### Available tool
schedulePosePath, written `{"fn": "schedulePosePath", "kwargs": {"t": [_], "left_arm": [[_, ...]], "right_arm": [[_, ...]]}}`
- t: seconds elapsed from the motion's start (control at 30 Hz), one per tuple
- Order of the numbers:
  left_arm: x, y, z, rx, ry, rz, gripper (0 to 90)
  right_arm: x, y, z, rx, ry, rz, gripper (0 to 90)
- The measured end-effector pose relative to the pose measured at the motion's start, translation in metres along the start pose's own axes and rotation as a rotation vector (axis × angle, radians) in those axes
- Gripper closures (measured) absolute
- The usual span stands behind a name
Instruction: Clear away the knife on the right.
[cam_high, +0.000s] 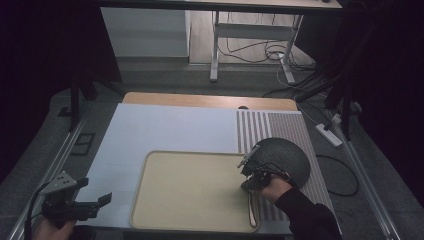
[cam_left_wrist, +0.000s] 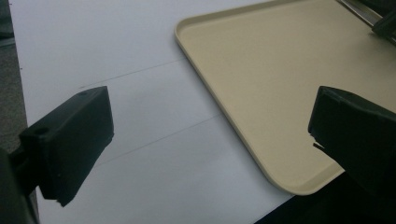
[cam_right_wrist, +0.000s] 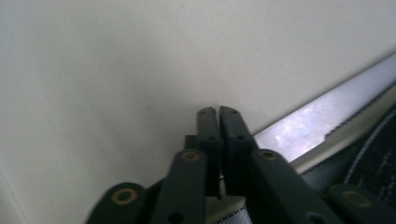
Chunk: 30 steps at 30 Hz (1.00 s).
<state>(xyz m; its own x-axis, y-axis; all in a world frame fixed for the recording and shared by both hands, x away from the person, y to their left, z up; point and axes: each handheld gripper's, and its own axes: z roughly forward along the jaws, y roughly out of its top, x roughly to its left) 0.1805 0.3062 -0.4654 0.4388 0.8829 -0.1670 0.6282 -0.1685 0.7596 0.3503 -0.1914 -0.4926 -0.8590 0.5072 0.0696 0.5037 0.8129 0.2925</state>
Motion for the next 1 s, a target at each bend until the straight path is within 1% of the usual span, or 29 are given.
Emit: {"fn": "schedulePosePath", "kwargs": {"t": [0.03, 0.13, 0.17, 0.2, 0.27, 0.3, 0.33, 0.37, 0.4, 0.43, 0.53, 0.57, 0.6, 0.63, 0.67, 0.7, 0.73, 0.77, 0.83, 0.87, 1.0], "left_arm": [[0.000, 0.000, 0.000, 0.001, 0.000, 0.000, 1.1], [0.000, 0.000, 0.000, 0.003, 0.000, 0.001, 1.2], [0.000, 0.000, 0.000, 0.002, -0.001, 0.002, 1.2], [0.000, 0.000, 0.000, 0.003, -0.001, 0.003, 1.2], [0.000, 0.000, 0.000, 0.003, -0.002, 0.004, 1.3], [0.000, 0.000, 0.000, 0.003, -0.003, 0.004, 1.3], [0.000, 0.000, 0.000, 0.004, -0.003, 0.005, 1.3], [0.000, 0.000, 0.000, 0.004, -0.003, 0.005, 1.3], [0.000, 0.000, 0.000, 0.003, -0.005, 0.004, 1.3], [0.000, 0.000, 0.000, 0.004, -0.006, 0.005, 1.3], [-0.001, 0.000, 0.001, 0.007, -0.007, 0.012, 1.4], [-0.001, 0.000, 0.001, 0.008, -0.008, 0.014, 1.4], [-0.001, 0.000, 0.001, 0.009, -0.008, 0.016, 1.4], [-0.001, 0.000, 0.001, 0.009, -0.009, 0.017, 1.4], [-0.001, 0.001, 0.001, 0.010, -0.011, 0.018, 1.4], [-0.001, 0.001, 0.001, 0.010, -0.012, 0.019, 1.4], [-0.001, 0.001, 0.001, 0.010, -0.014, 0.021, 1.4], [-0.001, 0.001, 0.001, 0.011, -0.015, 0.023, 1.4], [-0.001, 0.001, 0.001, 0.012, -0.017, 0.026, 1.4], [-0.002, 0.001, 0.001, 0.013, -0.017, 0.028, 1.4], [-0.002, 0.001, 0.002, 0.015, -0.019, 0.035, 1.4]], "right_arm": [[0.000, 0.000, 0.000, 0.000, 0.000, 0.000, 86.2], [-0.003, 0.000, -0.005, -0.045, 0.003, 0.044, 79.7], [-0.003, 0.001, -0.008, -0.066, -0.010, 0.065, 73.2], [-0.003, 0.001, -0.008, -0.066, -0.010, 0.065, 73.2], [-0.002, 0.001, -0.010, -0.079, -0.022, 0.071, 67.0], [-0.001, 0.001, -0.011, -0.087, -0.022, 0.072, 62.7], [0.000, 0.001, -0.013, -0.102, -0.024, 0.080, 54.4], [0.000, 0.001, -0.013, -0.102, -0.024, 0.080, 54.4], [0.002, 0.001, -0.015, -0.113, -0.023, 0.082, 45.2], [0.002, 0.001, -0.015, -0.113, -0.023, 0.082, 45.2], [0.004, 0.001, -0.017, -0.132, -0.038, 0.082, 31.4], [0.005, 0.000, -0.018, -0.137, -0.046, 0.085, 25.9], [0.007, 0.000, -0.019, -0.139, -0.059, 0.090, 14.7], [0.008, 0.000, -0.020, -0.145, -0.083, 0.088, 11.1], [0.008, 0.000, -0.020, -0.145, -0.083, 0.088, 11.1], [0.009, -0.001, -0.021, -0.150, -0.099, 0.083, 10.9], [0.010, -0.002, -0.023, -0.164, -0.087, 0.086, 9.3], [0.010, -0.002, -0.023, -0.164, -0.087, 0.086, 9.3], [0.009, -0.005, -0.024, -0.176, -0.076, 0.101, 6.1], [0.009, -0.008, -0.025, -0.184, -0.082, 0.099, 2.9], [0.008, -0.012, -0.028, -0.205, -0.083, 0.107, 1.4]]}}
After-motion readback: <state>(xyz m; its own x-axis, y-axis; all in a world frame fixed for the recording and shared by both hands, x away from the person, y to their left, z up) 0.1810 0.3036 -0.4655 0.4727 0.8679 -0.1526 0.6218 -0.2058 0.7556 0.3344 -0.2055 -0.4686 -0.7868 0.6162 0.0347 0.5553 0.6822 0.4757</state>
